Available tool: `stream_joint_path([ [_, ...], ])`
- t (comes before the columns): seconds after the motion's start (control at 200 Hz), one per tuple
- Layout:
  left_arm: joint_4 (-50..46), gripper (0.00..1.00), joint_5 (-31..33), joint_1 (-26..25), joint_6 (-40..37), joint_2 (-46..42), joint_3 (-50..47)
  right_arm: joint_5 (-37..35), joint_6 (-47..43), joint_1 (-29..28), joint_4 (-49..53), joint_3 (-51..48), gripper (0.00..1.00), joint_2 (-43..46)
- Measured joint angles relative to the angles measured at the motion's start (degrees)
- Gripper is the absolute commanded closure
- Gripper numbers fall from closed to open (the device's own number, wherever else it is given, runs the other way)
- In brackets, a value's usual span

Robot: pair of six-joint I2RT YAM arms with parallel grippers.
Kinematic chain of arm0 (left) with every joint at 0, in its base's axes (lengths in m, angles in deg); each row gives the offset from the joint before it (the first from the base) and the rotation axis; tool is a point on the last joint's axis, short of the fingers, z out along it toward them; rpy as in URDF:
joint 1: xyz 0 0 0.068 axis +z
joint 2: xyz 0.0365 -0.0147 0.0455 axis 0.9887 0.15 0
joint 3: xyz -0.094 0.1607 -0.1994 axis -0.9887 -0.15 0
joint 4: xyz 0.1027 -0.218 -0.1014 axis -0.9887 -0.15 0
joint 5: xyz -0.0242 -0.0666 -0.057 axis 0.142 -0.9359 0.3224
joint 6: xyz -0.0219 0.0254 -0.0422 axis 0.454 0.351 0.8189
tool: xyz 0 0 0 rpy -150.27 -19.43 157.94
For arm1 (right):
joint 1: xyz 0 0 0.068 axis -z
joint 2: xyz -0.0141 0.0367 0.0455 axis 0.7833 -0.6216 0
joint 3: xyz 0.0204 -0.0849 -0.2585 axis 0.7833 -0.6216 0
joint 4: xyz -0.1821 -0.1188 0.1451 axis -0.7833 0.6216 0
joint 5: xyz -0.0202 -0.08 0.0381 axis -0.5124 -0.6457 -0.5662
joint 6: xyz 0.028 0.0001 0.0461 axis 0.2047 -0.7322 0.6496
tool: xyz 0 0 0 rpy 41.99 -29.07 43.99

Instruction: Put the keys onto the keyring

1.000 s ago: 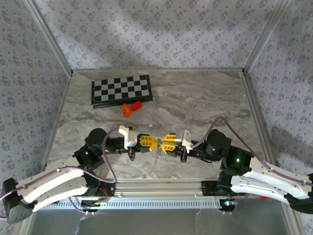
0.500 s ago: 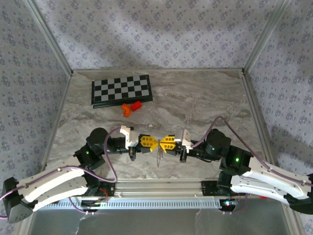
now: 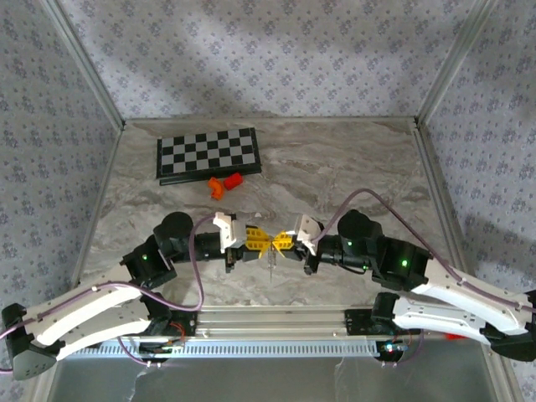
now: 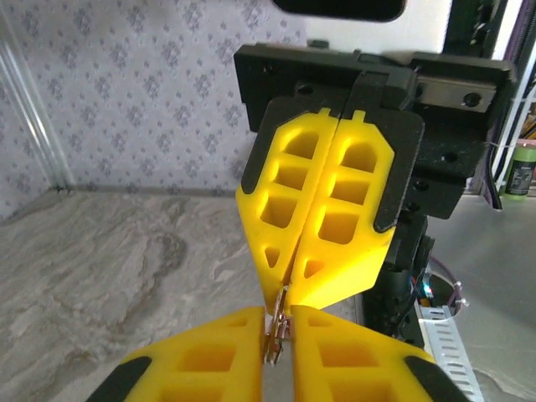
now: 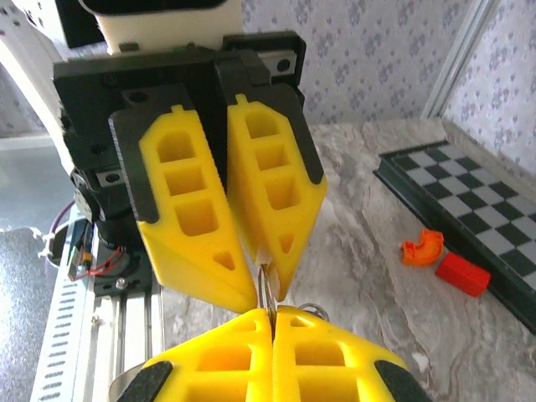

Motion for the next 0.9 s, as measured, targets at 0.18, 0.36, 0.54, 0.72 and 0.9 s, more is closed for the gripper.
stream_joint_path([
  [0.18,-7.32,0.8,2.08,-0.59,-2.95,1.25,2.91,-0.04,-1.22,0.09,8.61,6.27,1.0,-4.85],
  [0.36,-10.08,0.9,2.73,-0.98,-4.15,2.1,3.3,1.31,-2.95,0.55,14.53,9.68,1.0,-7.72],
  [0.54,-10.91,1.0,2.73,-1.11,-4.44,2.34,3.3,1.9,-5.09,0.81,18.73,12.5,1.0,-10.01],
  [0.72,-10.23,1.0,2.62,-1.14,-3.98,2.01,3.19,2.1,-5.95,0.79,19.54,13.33,1.0,-10.25],
  [0.9,-4.26,1.0,1.4,-1.14,-1.84,-0.66,0.66,2.6,-5.18,0.66,14.71,11.15,0.79,-7.3],
])
